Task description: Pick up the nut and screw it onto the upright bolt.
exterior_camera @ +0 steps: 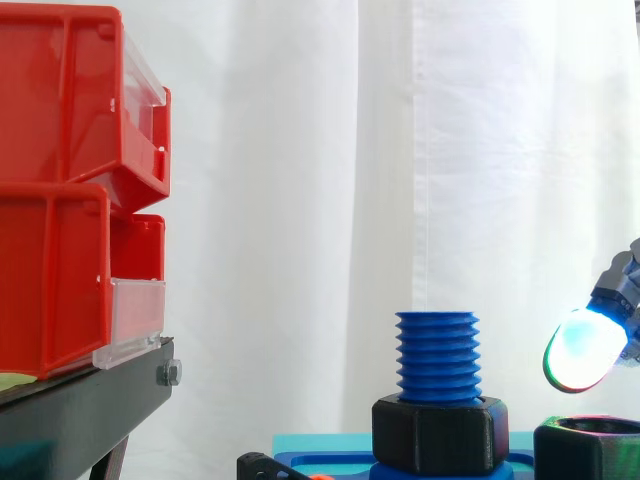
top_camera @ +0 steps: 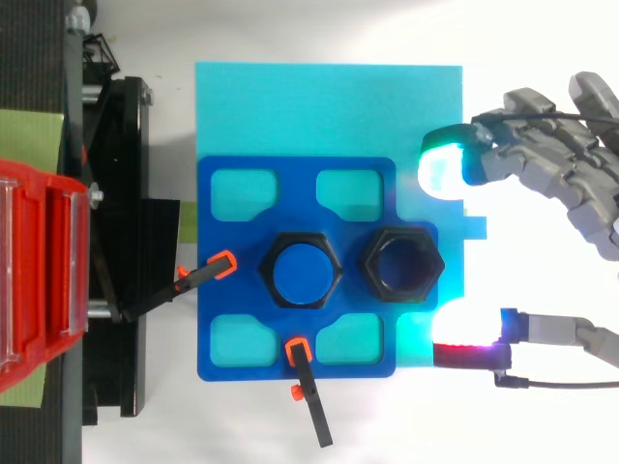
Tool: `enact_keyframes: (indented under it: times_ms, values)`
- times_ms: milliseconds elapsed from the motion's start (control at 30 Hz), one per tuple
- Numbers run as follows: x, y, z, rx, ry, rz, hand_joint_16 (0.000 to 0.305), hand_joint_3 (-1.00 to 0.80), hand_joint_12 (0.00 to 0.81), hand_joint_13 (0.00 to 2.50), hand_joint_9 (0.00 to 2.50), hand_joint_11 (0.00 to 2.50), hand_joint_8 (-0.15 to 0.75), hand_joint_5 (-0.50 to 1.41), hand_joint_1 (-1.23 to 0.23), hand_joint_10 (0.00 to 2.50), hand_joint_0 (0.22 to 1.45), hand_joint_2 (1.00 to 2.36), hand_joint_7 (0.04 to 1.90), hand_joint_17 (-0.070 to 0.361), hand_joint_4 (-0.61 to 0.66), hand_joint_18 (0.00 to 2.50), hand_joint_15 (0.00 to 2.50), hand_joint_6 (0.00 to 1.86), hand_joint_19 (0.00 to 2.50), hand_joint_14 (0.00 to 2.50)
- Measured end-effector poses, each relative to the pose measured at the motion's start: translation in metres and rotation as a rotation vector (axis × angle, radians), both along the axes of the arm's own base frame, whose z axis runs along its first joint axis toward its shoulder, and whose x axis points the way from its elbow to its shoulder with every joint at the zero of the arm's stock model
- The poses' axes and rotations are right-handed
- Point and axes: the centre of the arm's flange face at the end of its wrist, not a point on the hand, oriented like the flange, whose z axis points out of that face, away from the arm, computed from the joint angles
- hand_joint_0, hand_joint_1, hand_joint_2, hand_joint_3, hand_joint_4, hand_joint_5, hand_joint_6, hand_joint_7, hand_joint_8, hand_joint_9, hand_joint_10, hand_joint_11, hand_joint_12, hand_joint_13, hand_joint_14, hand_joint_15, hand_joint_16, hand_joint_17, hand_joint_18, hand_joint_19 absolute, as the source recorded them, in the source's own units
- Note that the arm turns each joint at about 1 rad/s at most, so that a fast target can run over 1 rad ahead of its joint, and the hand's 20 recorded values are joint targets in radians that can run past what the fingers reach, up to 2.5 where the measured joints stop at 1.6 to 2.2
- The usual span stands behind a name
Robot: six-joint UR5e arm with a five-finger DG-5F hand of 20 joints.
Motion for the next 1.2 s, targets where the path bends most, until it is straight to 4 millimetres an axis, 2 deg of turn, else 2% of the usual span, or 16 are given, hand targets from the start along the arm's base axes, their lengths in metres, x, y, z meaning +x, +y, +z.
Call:
enact_keyframes:
  times_ms: [267, 633, 867, 1200]
  values:
    - [0.006, 0.002, -0.015, -0.007, 0.016, 0.000, 0.072, -0.50, 0.444, 0.04, 0.24, 0.07, 0.317, -0.28, -0.79, 0.00, 0.31, 1.00, 0.75, 0.162, 0.23, 0.00, 0.00, 0.50, 0.00, 0.00]
    - [0.009, 0.000, -0.017, -0.005, 0.014, -0.003, 0.072, -0.50, 0.445, 0.03, 0.24, 0.07, 0.318, -0.27, -0.78, 0.00, 0.32, 1.00, 0.75, 0.161, 0.23, 0.00, 0.00, 0.50, 0.00, 0.00]
    - [0.012, 0.000, -0.024, -0.007, 0.021, 0.011, 0.072, -0.50, 0.441, 0.03, 0.22, 0.08, 0.312, -0.28, -0.91, 0.00, 0.31, 1.00, 0.74, 0.161, 0.22, 0.00, 0.00, 0.50, 0.00, 0.00]
    - [0.014, -0.003, -0.027, -0.007, 0.022, 0.016, 0.072, -0.50, 0.444, 0.03, 0.21, 0.08, 0.313, -0.28, -0.93, 0.00, 0.31, 1.00, 0.75, 0.163, 0.24, 0.00, 0.00, 0.50, 0.00, 0.00]
